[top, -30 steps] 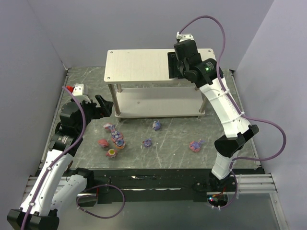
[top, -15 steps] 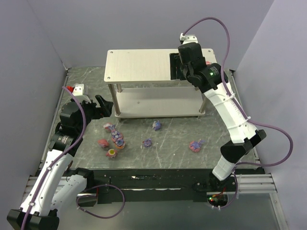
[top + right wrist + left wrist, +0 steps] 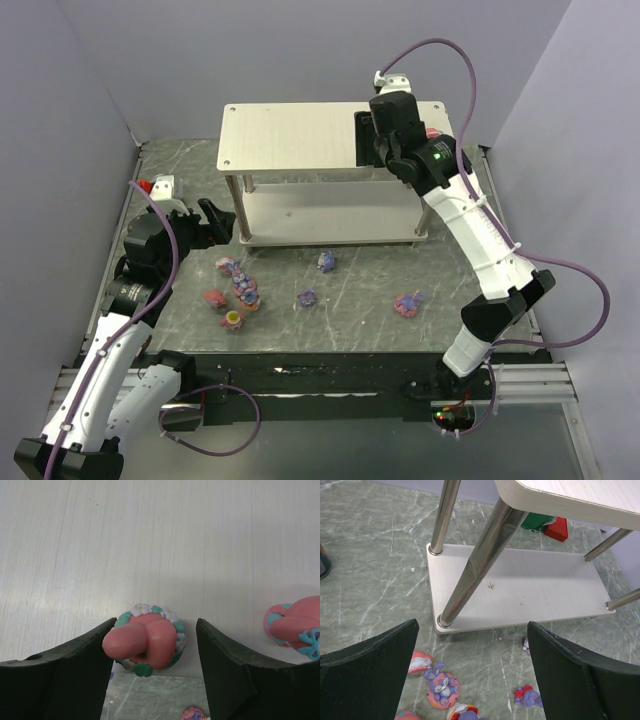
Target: Place and organize the plastic toys onto the shelf
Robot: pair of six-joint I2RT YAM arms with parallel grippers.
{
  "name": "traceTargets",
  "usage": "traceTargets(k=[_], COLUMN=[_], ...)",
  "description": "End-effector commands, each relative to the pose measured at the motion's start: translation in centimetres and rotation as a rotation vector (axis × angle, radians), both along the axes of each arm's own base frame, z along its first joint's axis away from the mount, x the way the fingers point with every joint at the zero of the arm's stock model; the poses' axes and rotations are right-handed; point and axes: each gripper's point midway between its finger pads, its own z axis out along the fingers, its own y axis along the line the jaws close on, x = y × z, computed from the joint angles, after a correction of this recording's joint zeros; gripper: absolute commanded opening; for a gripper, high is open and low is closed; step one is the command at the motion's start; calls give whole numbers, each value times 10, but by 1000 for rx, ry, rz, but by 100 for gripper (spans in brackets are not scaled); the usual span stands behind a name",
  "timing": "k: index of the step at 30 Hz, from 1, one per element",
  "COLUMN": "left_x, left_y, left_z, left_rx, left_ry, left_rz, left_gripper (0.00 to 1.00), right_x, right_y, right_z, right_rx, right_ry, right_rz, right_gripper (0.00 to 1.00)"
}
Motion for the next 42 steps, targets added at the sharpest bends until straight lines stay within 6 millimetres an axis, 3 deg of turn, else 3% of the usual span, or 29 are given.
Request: traceTargets(k=[1,14,28,35,42], left_x=[0,0,0,-1,-1], left_y=[4,4,4,4,4], left_z=[15,14,13,13,13], left_rx=[-1,0,0,0,2], left_ry=[-45,-42,-40,-40,-41], left_rz=[14,17,15,14,15], left_gripper=[96,96,96,96,96], right_x=[2,4,10,5,-2], right_y=[-6,-18,-25,-23,-17], right_z=[19,7,-2,-3,7], right_rx=[28,-14,-53,-26,30], right_ry=[-87,-72,-67,-62,-80], right_rz=[-25,-103,-150,-140,-90], right_gripper=[69,50,48,69,82])
